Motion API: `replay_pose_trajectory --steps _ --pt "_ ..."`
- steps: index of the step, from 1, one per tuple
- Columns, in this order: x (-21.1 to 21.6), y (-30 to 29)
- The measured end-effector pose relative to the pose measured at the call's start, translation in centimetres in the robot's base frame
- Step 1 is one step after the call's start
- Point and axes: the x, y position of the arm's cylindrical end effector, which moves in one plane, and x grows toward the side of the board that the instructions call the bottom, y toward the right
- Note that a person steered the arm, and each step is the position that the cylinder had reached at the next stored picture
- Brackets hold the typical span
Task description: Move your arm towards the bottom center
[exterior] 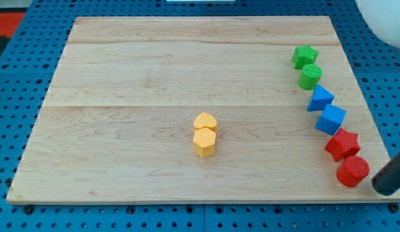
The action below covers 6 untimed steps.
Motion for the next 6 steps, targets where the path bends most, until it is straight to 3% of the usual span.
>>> replay_pose_trajectory --steps 3,4,6 --pt "0.9 -3.9" --pt "0.9 -12.3" --pt "-0.8 -20.5"
